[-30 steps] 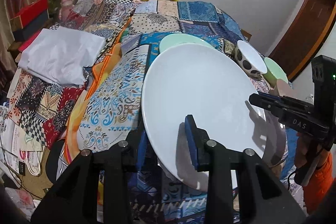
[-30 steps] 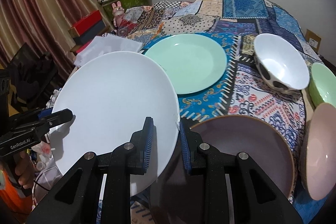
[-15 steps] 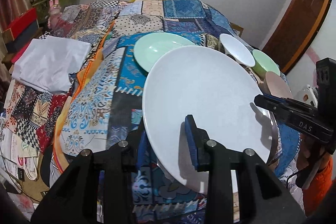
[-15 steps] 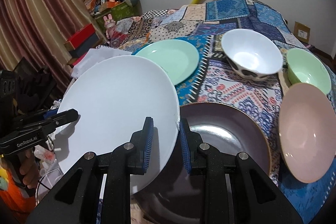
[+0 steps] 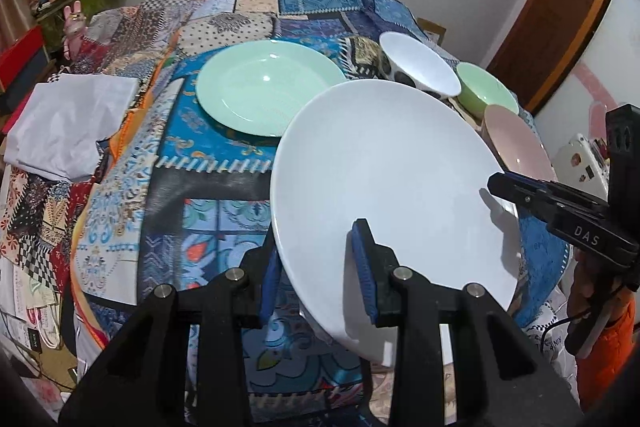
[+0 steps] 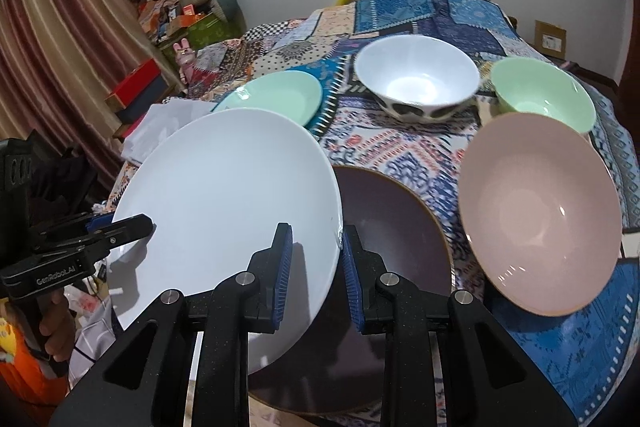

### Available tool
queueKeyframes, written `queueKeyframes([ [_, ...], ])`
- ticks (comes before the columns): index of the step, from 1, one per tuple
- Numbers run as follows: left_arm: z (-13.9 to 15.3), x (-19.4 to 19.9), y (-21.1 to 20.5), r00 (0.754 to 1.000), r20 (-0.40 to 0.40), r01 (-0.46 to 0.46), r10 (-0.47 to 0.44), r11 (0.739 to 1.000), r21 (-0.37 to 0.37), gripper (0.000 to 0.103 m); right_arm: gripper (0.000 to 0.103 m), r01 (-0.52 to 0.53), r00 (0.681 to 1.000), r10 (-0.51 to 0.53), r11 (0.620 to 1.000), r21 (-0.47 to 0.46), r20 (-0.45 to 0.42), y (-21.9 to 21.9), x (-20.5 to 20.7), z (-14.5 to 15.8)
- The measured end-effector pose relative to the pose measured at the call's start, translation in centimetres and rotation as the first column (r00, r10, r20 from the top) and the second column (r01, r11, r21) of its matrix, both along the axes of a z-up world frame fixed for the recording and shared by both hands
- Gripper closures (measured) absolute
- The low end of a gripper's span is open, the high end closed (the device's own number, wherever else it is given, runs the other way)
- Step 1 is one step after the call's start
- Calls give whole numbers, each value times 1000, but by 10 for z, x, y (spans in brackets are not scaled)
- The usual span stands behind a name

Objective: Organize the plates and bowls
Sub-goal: 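Lift the white plate and carry it over the brown plate with both grippers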

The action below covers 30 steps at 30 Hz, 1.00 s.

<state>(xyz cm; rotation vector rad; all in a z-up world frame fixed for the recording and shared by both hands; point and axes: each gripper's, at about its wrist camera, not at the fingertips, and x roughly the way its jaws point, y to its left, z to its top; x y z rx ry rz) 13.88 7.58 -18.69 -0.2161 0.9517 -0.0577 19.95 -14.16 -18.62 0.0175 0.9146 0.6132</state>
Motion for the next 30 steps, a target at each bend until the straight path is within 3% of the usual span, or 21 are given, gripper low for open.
queueKeyframes([
  [30, -38, 36, -47, 989, -115, 93, -93, 996, -2, 68, 80, 88, 994, -88, 996, -7, -65, -48, 5, -25],
])
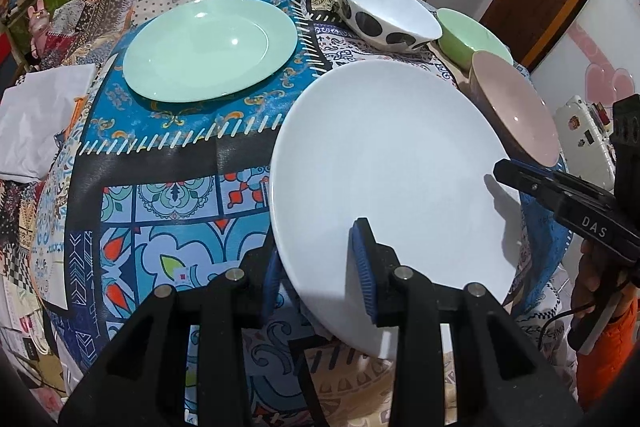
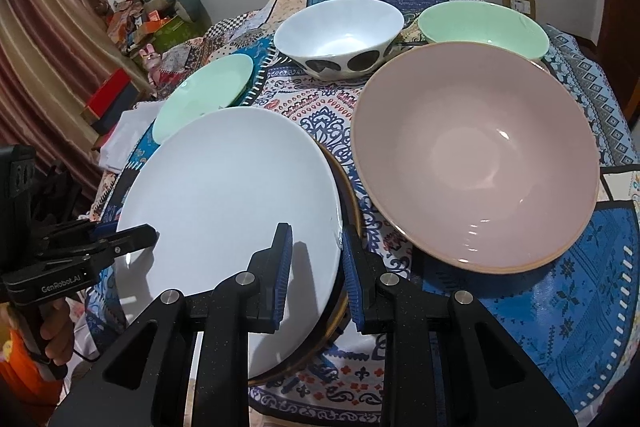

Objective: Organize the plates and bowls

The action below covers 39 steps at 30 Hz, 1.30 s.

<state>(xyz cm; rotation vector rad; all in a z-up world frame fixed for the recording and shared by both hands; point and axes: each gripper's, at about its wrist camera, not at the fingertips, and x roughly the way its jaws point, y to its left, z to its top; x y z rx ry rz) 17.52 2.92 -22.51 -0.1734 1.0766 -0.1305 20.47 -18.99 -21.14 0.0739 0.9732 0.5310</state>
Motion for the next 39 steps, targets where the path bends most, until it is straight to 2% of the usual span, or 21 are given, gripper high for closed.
queueKeyframes([
  [5, -4, 2, -2, 1000, -16, 1, -1, 1000, 1, 67, 80, 0, 1000, 0, 1000, -17, 11, -1, -2, 1],
  [10, -9, 2, -9, 1000, -11, 3, -2, 999, 47, 67, 80, -3, 1000, 4, 999, -47, 25, -1, -5, 1],
  [17, -9, 2, -7, 1000, -10, 11, -11, 999, 39, 68, 78, -4, 998, 8, 998, -68, 58, 1, -7, 4],
  [22, 7, -4, -5, 998, 63, -7, 1, 996, 94, 66, 76, -2, 994, 12, 995, -97, 106, 5, -10, 13],
  [27, 34, -11, 6, 987, 162, -41, 22, 992, 116, 47, 73, -31, 989, 41, 997, -76, 140, 17, -10, 27],
  [32, 62, -12, 27, 963, 263, -103, 63, 984, 144, 35, 55, -63, 979, 70, 997, -42, 189, 38, -5, 43],
  [34, 68, -9, 37, 957, 276, -135, 87, 978, 160, 32, 50, -75, 972, 83, 996, -44, 220, 49, 0, 49],
  [36, 73, -1, 49, 956, 272, -158, 110, 974, 163, 23, 49, -77, 967, 86, 996, -49, 240, 59, 6, 52],
  [39, 78, 5, 67, 948, 281, -198, 148, 967, 160, 21, 49, -101, 968, 106, 994, -36, 229, 75, 21, 54],
])
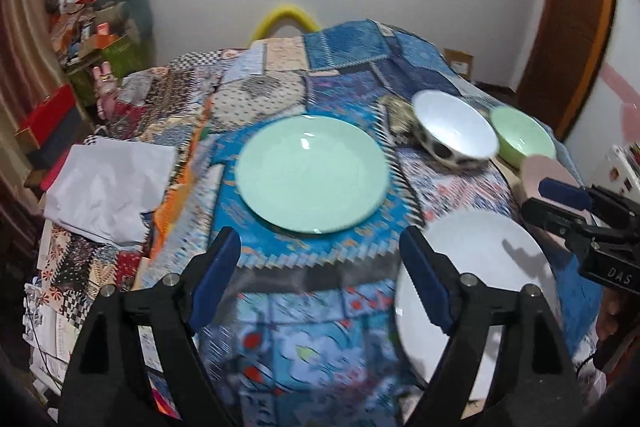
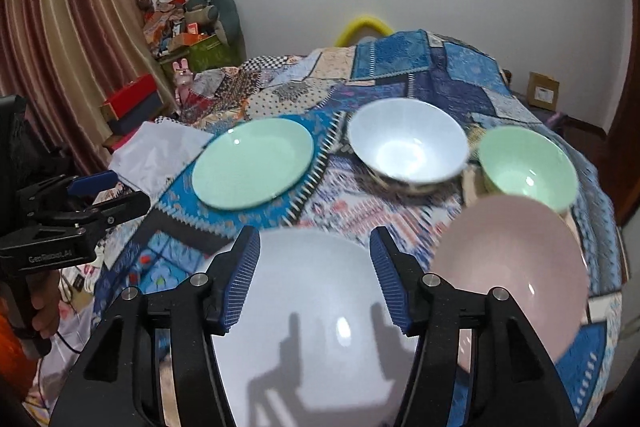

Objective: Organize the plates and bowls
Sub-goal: 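Grasp the mint green plate rim with the left gripper while the right gripper grasps it too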

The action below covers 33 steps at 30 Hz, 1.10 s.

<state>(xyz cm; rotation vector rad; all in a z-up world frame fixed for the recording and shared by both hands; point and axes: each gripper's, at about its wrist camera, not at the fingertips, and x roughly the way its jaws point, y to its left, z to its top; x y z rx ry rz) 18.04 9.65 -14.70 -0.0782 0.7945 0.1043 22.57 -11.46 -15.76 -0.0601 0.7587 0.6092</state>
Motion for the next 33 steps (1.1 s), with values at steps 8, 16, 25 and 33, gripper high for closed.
queueKeyframes([
  [8, -5, 34, 49, 997, -31, -70, 70, 998, 0, 21, 49, -37, 998, 37, 999, -6, -47, 35, 34, -2],
  [16, -40, 78, 82, 993, -96, -63, 63, 998, 3, 21, 49, -62, 992, 55, 996, -57, -116, 72, 67, -20],
  [25, -78, 108, 111, 986, -164, -56, 41, 995, -84, 44, 66, -107, 983, 84, 985, -138, -165, 106, 95, -43],
  [33, -101, 126, 117, 977, -215, -24, -13, 985, -168, 71, 75, -75, 975, 39, 984, -159, -217, 105, 115, -63],
])
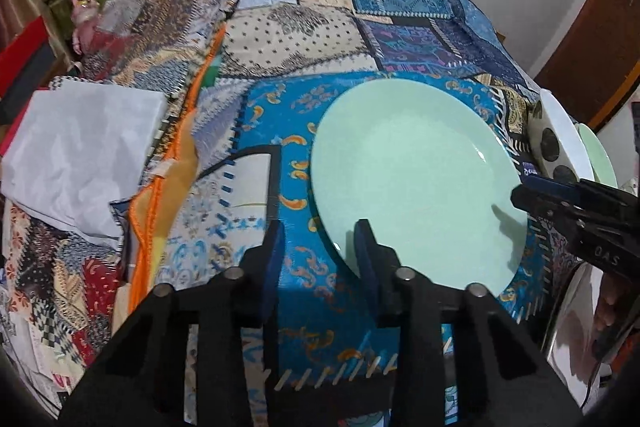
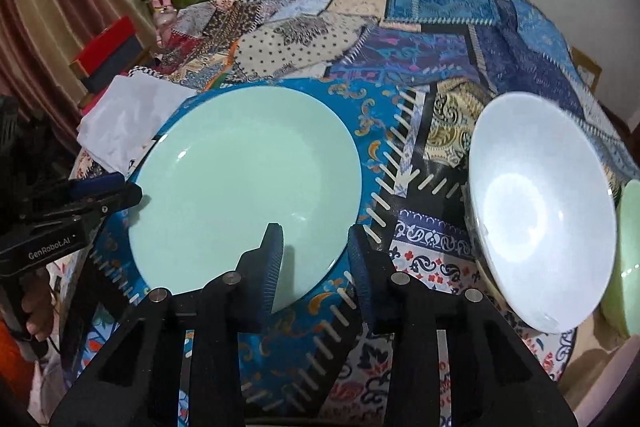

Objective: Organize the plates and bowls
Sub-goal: 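Grasp the mint green plate rim with the left gripper while the right gripper grasps it too, then lift the mint green plate and carry it toward the white plate with both grippers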

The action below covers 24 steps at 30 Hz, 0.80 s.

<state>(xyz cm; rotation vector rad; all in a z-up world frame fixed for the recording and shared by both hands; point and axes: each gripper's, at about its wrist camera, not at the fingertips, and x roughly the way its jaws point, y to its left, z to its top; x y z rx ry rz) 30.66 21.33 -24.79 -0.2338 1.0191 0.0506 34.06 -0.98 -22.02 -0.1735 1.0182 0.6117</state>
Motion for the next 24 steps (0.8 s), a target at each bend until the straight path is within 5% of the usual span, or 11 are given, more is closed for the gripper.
queueKeyframes([
  [13, -7, 16, -16, 999, 11, 51, -52, 998, 37, 72, 79, 20, 997, -17, 999, 33, -78, 2, 20, -11],
  [24, 4, -5, -25, 998, 35, 56, -58, 996, 68, 72, 79, 0, 999, 2, 999, 32, -46, -3, 5, -5],
])
